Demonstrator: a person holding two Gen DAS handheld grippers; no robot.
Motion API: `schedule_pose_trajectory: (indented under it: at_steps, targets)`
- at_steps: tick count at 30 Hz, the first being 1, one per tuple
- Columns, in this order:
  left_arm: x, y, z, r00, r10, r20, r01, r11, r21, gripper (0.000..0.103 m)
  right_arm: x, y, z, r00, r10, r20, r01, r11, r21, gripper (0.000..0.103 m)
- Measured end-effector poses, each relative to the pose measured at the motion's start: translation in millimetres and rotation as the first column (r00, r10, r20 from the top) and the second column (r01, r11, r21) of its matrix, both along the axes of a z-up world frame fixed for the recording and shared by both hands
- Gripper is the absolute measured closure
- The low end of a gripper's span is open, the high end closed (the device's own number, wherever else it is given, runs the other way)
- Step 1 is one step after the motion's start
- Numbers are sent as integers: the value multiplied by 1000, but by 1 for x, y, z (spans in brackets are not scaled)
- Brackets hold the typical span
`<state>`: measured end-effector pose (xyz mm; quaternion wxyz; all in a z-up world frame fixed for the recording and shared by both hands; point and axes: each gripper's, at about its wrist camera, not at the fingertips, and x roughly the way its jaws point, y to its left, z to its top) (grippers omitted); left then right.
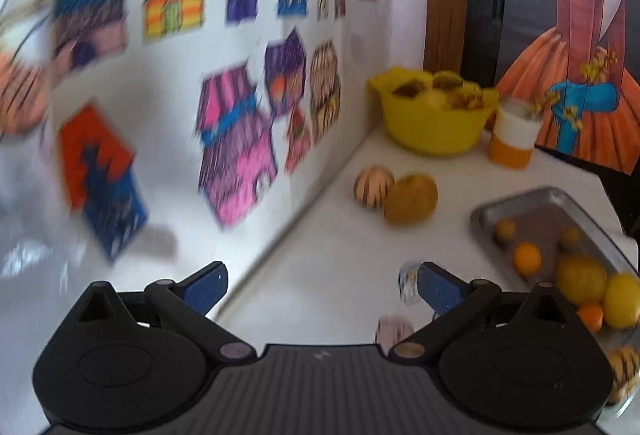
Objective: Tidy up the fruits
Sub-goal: 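Move both open tools back toward the pepino melon and the brown pear, then grasp the striped pepino melon with the left tool while the right tool grasps the yellow-brown pear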
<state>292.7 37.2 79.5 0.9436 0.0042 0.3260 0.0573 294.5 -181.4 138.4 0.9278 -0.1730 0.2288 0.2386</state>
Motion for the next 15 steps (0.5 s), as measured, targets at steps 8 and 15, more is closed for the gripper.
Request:
schedule_pose_trajectory:
  at_steps: [8, 15]
  targets:
    - [63, 4, 14, 996, -39, 75, 40, 999, -16, 1, 88, 22, -29, 987, 128, -97, -127, 992, 17, 1]
    - [130, 1, -4, 997, -67, -34, 63, 991, -119, 1, 142, 37, -69, 972, 171, -161, -174, 985, -9, 1]
